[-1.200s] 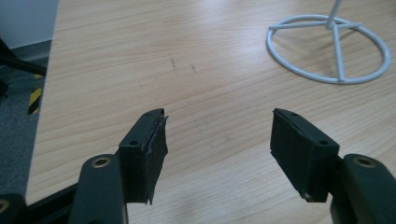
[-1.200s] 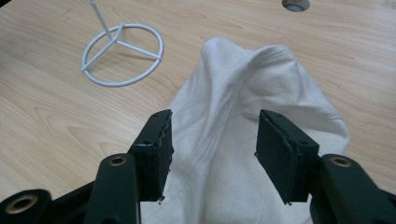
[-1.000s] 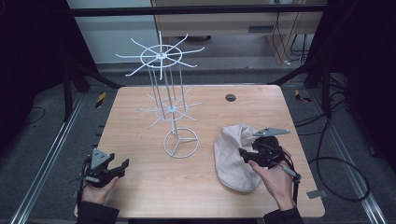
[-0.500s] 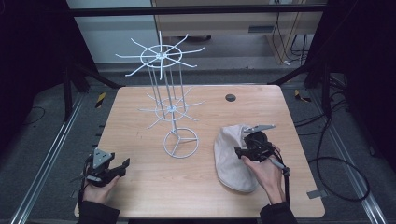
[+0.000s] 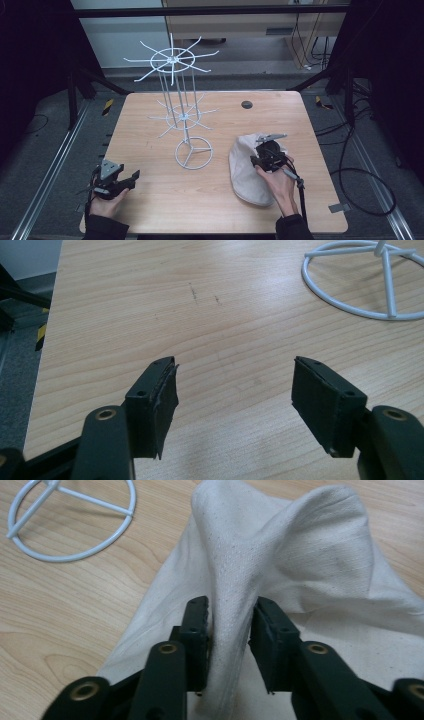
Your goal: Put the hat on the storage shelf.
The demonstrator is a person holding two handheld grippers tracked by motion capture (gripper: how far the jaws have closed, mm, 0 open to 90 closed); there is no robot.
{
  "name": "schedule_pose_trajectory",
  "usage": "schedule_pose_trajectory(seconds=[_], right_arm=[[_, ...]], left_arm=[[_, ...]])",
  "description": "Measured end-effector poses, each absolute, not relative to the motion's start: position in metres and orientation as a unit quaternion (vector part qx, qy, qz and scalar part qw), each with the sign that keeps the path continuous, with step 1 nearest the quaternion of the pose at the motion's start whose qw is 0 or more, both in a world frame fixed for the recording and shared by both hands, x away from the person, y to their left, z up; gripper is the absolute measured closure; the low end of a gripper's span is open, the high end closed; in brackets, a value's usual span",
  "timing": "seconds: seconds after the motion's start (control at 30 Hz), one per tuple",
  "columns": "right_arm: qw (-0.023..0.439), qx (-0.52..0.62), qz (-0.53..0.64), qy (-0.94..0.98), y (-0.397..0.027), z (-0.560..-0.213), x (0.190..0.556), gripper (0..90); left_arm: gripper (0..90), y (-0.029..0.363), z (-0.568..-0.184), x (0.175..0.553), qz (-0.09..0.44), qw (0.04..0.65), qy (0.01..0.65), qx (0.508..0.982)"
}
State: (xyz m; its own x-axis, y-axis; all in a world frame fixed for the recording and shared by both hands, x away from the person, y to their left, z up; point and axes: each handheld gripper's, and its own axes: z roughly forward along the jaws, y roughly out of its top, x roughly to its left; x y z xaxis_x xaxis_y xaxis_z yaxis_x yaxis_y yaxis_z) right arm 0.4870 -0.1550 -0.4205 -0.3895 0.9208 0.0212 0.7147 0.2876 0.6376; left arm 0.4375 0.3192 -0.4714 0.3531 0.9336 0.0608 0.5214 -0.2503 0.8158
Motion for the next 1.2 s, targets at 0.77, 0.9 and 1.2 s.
schedule_pose_trajectory(seconds=[0.77, 0.9, 1.2], right_arm=[[0.211, 0.505, 0.315, 0.775, -0.169, -0.405, 0.473, 87.8], [0.218, 0.500, 0.331, 0.770, -0.176, -0.400, 0.469, 87.9], [0.248, 0.469, 0.387, 0.754, -0.187, -0.383, 0.457, 87.9]], left_arm=[[35.0, 0.321, -0.471, 0.437, 0.282, 0.366, 0.495, 0.736], [34.9, 0.321, -0.471, 0.437, 0.283, 0.366, 0.494, 0.736], [35.0, 0.321, -0.471, 0.437, 0.283, 0.365, 0.494, 0.736]])
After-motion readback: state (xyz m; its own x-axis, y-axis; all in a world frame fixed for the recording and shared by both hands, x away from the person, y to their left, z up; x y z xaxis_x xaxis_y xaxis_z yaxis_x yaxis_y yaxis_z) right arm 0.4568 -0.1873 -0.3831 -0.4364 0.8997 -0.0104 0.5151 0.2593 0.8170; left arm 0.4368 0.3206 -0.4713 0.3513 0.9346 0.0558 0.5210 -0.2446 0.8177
